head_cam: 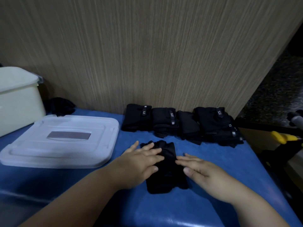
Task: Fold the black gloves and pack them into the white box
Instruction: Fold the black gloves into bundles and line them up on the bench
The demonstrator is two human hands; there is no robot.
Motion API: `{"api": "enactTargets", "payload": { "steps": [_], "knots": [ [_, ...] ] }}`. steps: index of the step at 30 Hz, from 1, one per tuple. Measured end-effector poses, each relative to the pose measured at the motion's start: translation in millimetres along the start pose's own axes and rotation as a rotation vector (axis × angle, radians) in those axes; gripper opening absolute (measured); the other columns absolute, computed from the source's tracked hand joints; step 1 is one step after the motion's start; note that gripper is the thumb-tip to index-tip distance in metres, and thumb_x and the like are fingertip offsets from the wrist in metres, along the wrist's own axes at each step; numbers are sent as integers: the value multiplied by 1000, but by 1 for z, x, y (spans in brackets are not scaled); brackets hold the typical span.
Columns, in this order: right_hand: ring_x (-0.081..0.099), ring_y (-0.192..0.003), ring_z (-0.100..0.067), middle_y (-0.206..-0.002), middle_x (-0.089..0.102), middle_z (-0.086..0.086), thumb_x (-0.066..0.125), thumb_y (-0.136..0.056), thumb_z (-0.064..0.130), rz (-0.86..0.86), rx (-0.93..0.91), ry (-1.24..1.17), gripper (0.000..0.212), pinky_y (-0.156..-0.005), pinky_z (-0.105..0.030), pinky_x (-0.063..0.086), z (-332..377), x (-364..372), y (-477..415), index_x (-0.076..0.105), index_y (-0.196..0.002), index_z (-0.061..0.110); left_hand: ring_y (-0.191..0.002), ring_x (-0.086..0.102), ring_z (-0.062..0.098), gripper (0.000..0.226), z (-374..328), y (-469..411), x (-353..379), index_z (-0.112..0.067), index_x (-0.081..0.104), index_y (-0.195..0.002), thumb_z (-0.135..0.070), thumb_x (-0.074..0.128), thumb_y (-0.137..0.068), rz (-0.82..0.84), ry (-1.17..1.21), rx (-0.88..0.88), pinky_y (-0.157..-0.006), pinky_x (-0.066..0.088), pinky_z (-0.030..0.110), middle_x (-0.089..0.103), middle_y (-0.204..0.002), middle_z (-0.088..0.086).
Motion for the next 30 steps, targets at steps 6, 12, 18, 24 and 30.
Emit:
{"api": "enactTargets", "payload": {
  "steps": [6,12,18,24,30],
  "knots": [
    [18,-132,22,-133,34,43,47,-94,0,-101,-81,7,61,-115,-15,18,-2,-6,1,48,-112,59,-132,22,-11,77,17,14,-14,-48,44,-135,5,45,-78,-2,137,26,-106,6,3,33,-136,-34],
    [12,-136,17,-136,27,45,56,-85,4,-56,-84,113,68,-119,-31,13,-8,3,-5,43,-116,63,-125,27,-12,60,12,15,-7,-42,48,-134,-16,64,-82,29,246,36,-96,11,-6,38,-136,-29],
    [15,-136,16,-134,29,45,63,-89,28,-61,-84,85,48,-119,-35,14,-6,1,-5,45,-122,58,-117,41,-8,46,14,12,-6,-43,61,-117,-20,67,-78,-77,292,-20,-105,30,15,51,-123,-29],
    [31,-133,11,-125,47,43,50,-84,52,-178,-120,23,40,-114,-40,30,-8,-2,-6,59,-122,45,-96,58,-3,18,15,9,-15,-38,68,-105,-37,65,-87,-204,413,-115,-91,46,26,67,-100,-17],
    [35,-129,13,-122,50,43,66,-67,59,-152,-148,-105,41,-113,-25,30,3,-7,-1,54,-104,70,-86,65,12,23,18,8,-13,-22,69,-96,-41,57,-92,-214,519,-210,-83,50,36,71,-90,-1]
  ]
}}
Point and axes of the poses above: each hand's wrist, its own y-axis away from the middle knuckle, its own x-axis out of the palm, z = x × y, the point moved 7 cm from there along -y, towards the middle knuckle
